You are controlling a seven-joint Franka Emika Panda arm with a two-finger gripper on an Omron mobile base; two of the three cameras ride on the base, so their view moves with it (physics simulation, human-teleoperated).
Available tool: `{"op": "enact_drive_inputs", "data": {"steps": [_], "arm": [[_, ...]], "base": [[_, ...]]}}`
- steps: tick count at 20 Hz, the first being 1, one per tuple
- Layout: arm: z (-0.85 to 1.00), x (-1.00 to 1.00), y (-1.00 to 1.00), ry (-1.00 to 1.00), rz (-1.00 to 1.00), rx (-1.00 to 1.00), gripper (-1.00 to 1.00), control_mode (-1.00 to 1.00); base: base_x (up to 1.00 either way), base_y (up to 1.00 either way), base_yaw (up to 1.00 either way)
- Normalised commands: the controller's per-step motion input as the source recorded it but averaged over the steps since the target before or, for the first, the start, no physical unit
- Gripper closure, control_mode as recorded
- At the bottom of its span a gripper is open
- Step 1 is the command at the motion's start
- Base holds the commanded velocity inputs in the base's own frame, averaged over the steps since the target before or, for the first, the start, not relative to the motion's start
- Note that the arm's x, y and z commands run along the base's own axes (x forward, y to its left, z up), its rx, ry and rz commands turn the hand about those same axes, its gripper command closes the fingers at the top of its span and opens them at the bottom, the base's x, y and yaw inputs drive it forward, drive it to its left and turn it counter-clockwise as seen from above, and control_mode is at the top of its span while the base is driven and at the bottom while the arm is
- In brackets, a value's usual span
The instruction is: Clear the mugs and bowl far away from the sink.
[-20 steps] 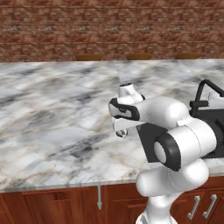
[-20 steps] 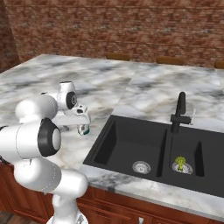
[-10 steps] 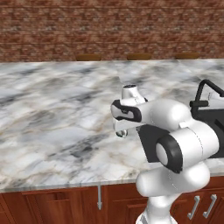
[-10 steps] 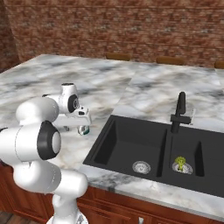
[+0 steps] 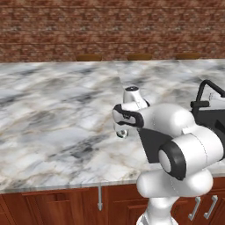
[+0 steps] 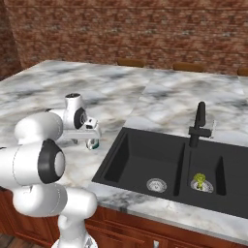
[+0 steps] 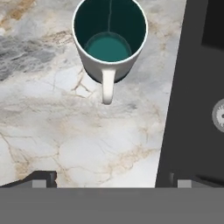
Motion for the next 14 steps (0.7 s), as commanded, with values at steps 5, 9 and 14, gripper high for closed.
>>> {"op": "enact_drive_inputs", "data": {"steps": [5, 9, 14], "arm": [[-0.09, 0.04, 0.00, -0.08, -0.03, 0.02, -1.00, -1.00], [-0.13, 0.15, 0.00, -0.02, 0.00, 0.05, -1.00, -1.00], [-0.11, 0.20, 0.00, -0.04, 0.00, 0.03, -1.00, -1.00]], "base": [[0.00, 0.00, 0.00], [0.00, 0.00, 0.00], [0.00, 0.00, 0.00]]}}
